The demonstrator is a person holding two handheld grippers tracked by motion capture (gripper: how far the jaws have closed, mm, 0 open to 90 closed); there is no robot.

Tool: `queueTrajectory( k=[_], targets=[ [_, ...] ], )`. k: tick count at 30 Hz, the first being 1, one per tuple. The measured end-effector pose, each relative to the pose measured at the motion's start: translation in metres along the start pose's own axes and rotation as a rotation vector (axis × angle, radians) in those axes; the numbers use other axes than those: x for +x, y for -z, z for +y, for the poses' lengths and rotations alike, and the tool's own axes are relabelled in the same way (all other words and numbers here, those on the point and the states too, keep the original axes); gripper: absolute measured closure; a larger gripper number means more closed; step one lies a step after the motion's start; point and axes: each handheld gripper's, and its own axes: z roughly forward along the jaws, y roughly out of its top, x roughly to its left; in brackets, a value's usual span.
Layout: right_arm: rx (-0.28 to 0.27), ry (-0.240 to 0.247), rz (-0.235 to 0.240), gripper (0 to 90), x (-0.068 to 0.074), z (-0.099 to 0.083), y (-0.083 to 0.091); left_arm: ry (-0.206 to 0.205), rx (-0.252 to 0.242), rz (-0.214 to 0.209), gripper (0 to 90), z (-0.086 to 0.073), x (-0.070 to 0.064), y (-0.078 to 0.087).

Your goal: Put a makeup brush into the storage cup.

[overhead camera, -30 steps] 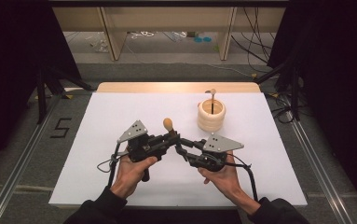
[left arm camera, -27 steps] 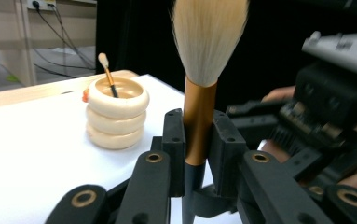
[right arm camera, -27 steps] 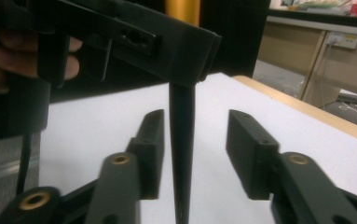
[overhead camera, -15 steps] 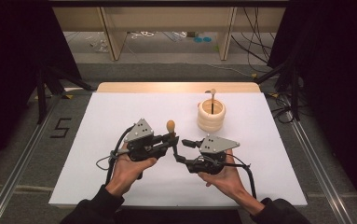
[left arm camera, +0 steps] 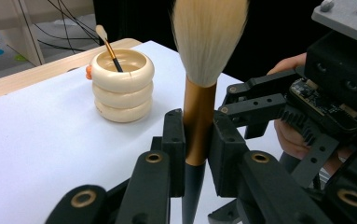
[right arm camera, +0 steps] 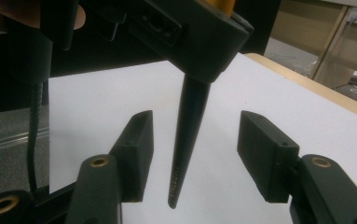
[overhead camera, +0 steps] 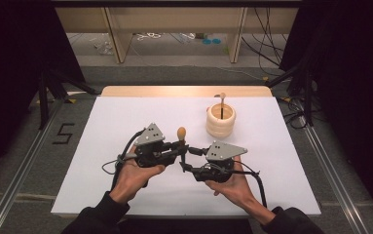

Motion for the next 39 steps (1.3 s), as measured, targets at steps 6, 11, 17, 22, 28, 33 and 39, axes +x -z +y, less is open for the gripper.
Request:
queueTrajectory(
  k=[6, 11, 17, 22, 28, 33, 39],
  targets=[
    [-0.007, -0.013, 0.023, 54.4, -0.0011, -0.0003, -0.0005, 0.002, 0.007, -0.009, 78.0, 0.0018, -0.0018, -0.0009],
    [-0.006, -0.017, 0.025, 59.9, -0.0019, -0.0002, 0.0004, -0.006, 0.015, -0.014, 78.0, 0.0017, -0.0024, -0.0022],
    [-0.016, -0.024, 0.036, 66.6, -0.0024, -0.0002, 0.0002, -0.022, 0.019, -0.021, 78.0, 0.0025, -0.0035, -0.0030],
    [-0.027, -0.034, 0.043, 70.6, -0.0021, -0.0003, 0.0001, -0.023, 0.024, -0.027, 78.0, 0.0027, -0.0044, -0.0043],
    [-0.027, -0.047, 0.053, 75.0, -0.0033, -0.0003, 0.0010, -0.032, 0.028, -0.033, 78.0, 0.0025, -0.0051, -0.0052],
    [-0.046, -0.081, 0.073, 77.9, -0.0047, -0.0015, 0.0008, -0.024, 0.023, -0.038, 78.0, 0.0025, -0.0056, -0.0051],
    [-0.062, -0.131, 0.093, 78.4, -0.0067, -0.0031, 0.0012, -0.023, 0.014, -0.053, 77.3, 0.0025, -0.0042, -0.0054]
  ],
)
